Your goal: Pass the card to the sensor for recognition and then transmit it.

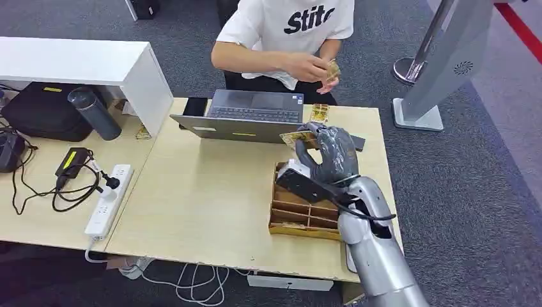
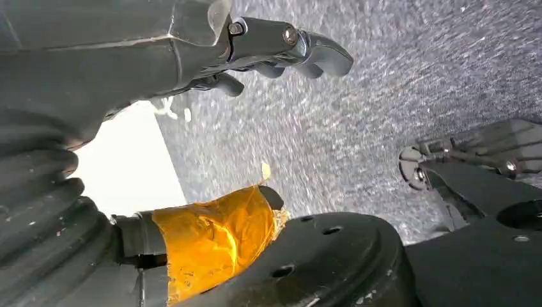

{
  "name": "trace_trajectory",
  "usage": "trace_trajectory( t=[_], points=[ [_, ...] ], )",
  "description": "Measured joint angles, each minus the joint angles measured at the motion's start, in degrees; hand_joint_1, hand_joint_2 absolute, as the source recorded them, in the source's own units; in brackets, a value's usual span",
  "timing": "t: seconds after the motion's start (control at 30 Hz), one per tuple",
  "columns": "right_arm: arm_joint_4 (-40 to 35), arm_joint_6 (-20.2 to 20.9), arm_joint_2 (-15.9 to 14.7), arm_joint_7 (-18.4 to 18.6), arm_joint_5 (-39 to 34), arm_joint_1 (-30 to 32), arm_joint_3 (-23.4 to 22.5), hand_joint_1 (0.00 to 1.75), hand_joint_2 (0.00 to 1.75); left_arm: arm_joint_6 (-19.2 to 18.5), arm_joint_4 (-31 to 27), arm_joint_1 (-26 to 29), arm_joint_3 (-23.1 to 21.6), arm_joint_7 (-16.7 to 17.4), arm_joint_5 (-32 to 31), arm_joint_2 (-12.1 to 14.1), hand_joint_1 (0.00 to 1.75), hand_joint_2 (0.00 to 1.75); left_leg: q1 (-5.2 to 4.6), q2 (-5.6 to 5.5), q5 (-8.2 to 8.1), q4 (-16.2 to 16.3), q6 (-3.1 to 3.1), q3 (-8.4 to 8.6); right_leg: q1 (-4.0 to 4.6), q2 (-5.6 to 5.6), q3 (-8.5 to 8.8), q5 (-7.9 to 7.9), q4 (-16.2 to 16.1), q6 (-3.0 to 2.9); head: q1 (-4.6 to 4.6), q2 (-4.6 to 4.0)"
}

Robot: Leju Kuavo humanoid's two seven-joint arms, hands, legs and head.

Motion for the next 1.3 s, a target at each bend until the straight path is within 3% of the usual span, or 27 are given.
trace_trajectory(
  t=[0.2, 0.4, 0.63, 0.83, 1.3],
  points=[
    [-9.83, -0.04, -2.89, -3.34, -4.38, 11.51, -4.55, 1.75, 1.75, 0.00, 0.00, 0.63, 0.74, -0.11, 2.67, -0.37, 0.00, 1.75, -0.01, -0.01, -0.10, 0.00, 0.06, -0.01, -0.01, -0.02, 0.02, -0.05, -0.03, 0.03, 0.02, 0.00],
    [-13.43, 1.02, -5.18, -1.20, -4.28, 18.77, -11.39, 1.75, 1.75, 0.00, 0.00, 0.77, 1.25, -0.13, 4.88, -0.55, 0.00, 1.75, -0.01, 0.04, -0.11, 0.00, 0.06, -0.01, -0.01, 0.02, 0.02, -0.05, -0.03, 0.03, 0.02, 0.00],
    [-13.52, 1.31, -5.31, -0.68, -3.89, 19.21, -12.08, 1.75, 1.75, 0.00, 0.00, 0.77, 1.25, -0.13, 5.12, -0.55, 0.00, 1.75, -0.01, 0.05, -0.12, 0.00, 0.06, 0.01, -0.01, 0.04, 0.02, -0.05, -0.03, 0.03, 0.02, 0.00],
    [-9.19, 1.55, -7.13, 3.57, 2.74, 21.40, -20.90, 1.75, 1.75, 0.00, 0.00, 0.81, 1.22, -0.26, 6.89, -0.72, 0.00, 1.75, 0.00, 0.03, -0.11, 0.00, 0.06, 0.00, -0.01, 0.02, 0.02, -0.04, -0.01, 0.03, 0.02, 0.00],
    [-5.39, 1.22, -7.24, 4.79, 6.57, 21.35, -22.65, 1.75, 1.75, 0.00, 0.00, 0.74, 1.01, -0.20, 7.74, -0.83, 0.00, 1.75, 0.00, 0.03, -0.11, 0.00, 0.06, 0.00, -0.01, 0.02, 0.02, -0.05, 0.00, 0.03, 0.02, 0.00]
  ],
)
